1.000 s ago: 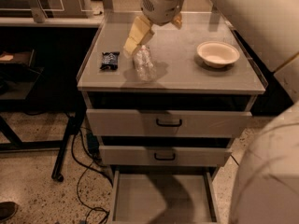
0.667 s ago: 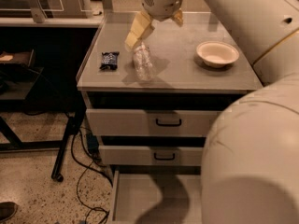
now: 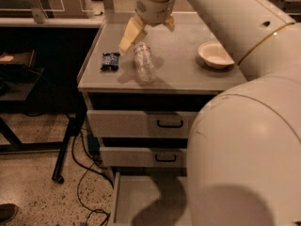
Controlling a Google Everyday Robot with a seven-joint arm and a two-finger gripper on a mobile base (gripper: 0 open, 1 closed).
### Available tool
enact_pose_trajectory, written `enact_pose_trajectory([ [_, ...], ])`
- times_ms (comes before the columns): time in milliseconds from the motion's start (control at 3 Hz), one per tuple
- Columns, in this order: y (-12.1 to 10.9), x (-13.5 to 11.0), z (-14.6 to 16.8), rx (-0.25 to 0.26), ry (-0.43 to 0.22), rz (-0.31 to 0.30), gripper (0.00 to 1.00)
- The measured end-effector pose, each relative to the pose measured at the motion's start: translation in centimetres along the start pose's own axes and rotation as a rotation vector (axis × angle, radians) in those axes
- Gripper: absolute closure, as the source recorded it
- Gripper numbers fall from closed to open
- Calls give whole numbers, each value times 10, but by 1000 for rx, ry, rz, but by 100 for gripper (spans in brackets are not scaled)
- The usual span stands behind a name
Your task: Place water bottle into bottom drawer
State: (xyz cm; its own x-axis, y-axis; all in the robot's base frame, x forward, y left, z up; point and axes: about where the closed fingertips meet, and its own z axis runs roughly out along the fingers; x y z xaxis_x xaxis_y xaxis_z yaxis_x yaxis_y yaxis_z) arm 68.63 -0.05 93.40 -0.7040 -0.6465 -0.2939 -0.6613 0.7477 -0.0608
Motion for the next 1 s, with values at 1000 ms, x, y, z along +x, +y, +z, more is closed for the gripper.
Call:
enact_pose_trajectory([
  [1000,9,-9,48,4,54,31,0],
])
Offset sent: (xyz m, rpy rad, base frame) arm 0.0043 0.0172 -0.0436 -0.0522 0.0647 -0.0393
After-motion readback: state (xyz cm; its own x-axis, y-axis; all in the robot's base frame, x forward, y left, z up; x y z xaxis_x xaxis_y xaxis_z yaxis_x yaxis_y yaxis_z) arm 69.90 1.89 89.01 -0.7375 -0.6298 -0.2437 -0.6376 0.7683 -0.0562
